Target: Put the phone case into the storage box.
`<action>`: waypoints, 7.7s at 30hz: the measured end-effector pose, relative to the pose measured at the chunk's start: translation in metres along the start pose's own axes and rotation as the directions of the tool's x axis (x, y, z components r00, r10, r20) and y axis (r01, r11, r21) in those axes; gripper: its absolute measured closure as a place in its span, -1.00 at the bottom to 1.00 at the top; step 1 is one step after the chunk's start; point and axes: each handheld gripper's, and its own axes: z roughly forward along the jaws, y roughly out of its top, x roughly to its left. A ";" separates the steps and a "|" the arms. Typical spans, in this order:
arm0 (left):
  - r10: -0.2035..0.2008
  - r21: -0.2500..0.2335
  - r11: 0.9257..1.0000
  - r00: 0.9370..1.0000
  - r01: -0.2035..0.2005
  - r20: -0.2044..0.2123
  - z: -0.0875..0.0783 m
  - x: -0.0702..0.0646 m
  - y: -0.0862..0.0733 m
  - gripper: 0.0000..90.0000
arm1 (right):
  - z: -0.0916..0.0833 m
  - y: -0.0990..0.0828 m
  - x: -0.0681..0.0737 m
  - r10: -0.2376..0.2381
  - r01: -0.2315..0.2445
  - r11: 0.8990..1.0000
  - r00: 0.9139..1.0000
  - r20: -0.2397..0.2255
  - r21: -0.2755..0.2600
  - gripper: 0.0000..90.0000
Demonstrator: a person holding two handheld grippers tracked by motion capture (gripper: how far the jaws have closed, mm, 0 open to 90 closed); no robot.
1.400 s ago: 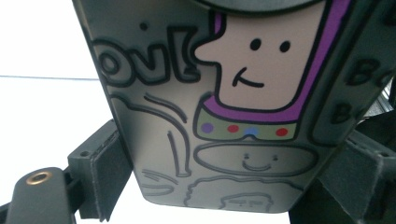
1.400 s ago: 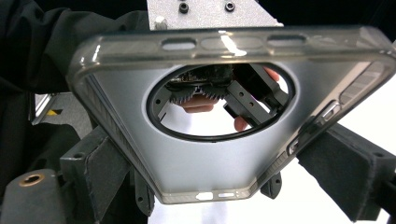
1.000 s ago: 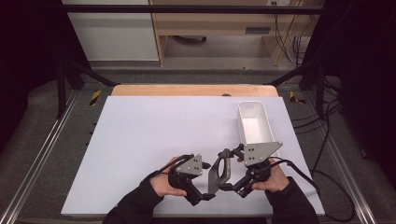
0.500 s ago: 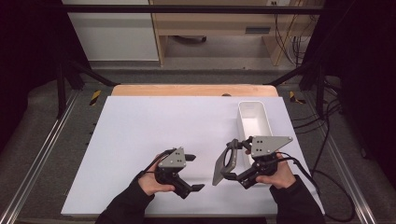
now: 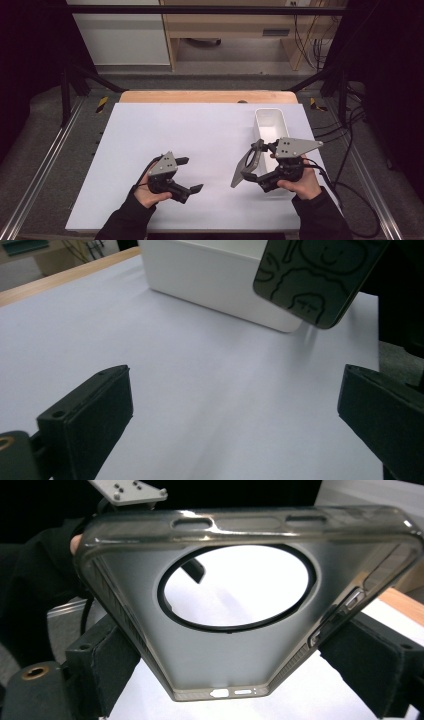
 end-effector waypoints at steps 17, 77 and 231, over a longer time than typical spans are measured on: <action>-0.057 -0.086 0.995 0.987 0.044 -0.150 -0.046 0.024 -0.023 -0.98 | -0.015 0.017 -0.008 0.039 -0.034 0.998 0.992 0.116 -0.047 -0.74; -0.155 -0.135 0.984 0.942 0.119 -0.299 -0.089 0.050 -0.064 -1.00 | -0.014 0.056 -0.072 0.202 -0.182 0.979 0.832 0.518 -0.089 -0.74; -0.121 -0.087 0.991 0.955 0.101 -0.271 -0.078 0.052 -0.068 -1.00 | 0.084 -0.020 -0.190 0.325 -0.583 0.812 0.458 0.827 0.004 -0.75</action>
